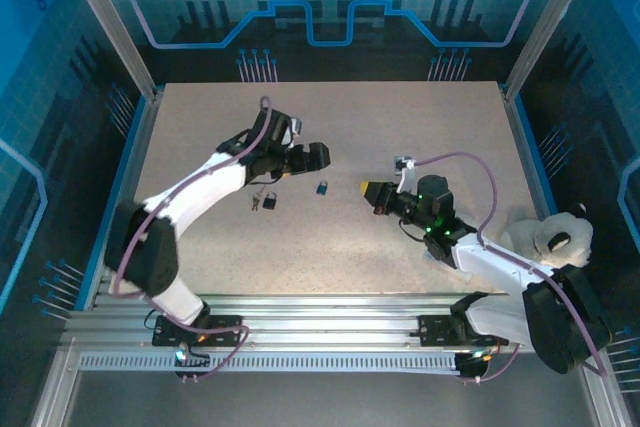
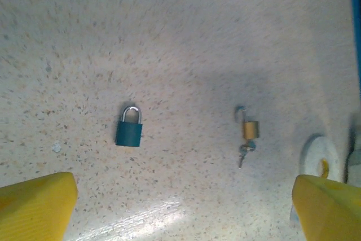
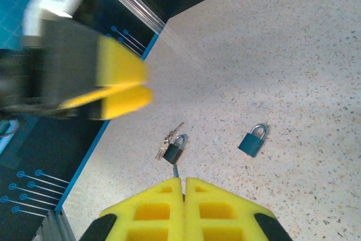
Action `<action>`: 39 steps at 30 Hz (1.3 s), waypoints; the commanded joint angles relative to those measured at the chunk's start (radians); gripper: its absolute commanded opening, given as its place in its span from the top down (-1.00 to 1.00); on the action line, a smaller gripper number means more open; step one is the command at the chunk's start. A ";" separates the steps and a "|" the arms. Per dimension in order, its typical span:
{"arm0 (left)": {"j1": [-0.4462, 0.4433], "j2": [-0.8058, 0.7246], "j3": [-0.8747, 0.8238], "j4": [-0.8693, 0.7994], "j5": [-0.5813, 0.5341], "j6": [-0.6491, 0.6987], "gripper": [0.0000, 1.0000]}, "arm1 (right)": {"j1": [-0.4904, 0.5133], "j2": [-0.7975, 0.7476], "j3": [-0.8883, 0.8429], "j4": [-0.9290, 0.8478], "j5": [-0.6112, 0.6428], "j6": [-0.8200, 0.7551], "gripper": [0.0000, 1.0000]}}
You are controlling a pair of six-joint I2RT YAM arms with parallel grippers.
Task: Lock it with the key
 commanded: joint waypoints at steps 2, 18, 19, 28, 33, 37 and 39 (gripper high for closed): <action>-0.043 -0.235 -0.170 0.080 -0.234 -0.015 -0.98 | 0.073 0.036 0.043 -0.036 0.128 -0.078 1.00; -0.055 -0.750 -0.738 0.391 -0.592 -0.020 -0.99 | 0.213 0.356 0.230 -0.067 0.389 0.056 1.00; -0.055 -0.767 -0.753 0.398 -0.599 -0.020 -0.99 | 0.212 0.377 0.240 -0.065 0.394 0.072 1.00; -0.055 -0.836 -0.798 0.424 -0.597 -0.021 -0.99 | 0.206 0.540 0.335 -0.068 0.400 0.130 1.00; -0.056 -0.837 -0.794 0.404 -0.597 -0.033 -0.99 | 0.204 0.615 0.378 -0.065 0.400 0.141 1.00; -0.056 -0.838 -0.794 0.403 -0.592 -0.035 -0.99 | 0.196 0.668 0.402 -0.064 0.401 0.152 1.00; -0.056 -0.839 -0.794 0.401 -0.591 -0.038 -0.99 | 0.189 0.694 0.413 -0.055 0.386 0.160 1.00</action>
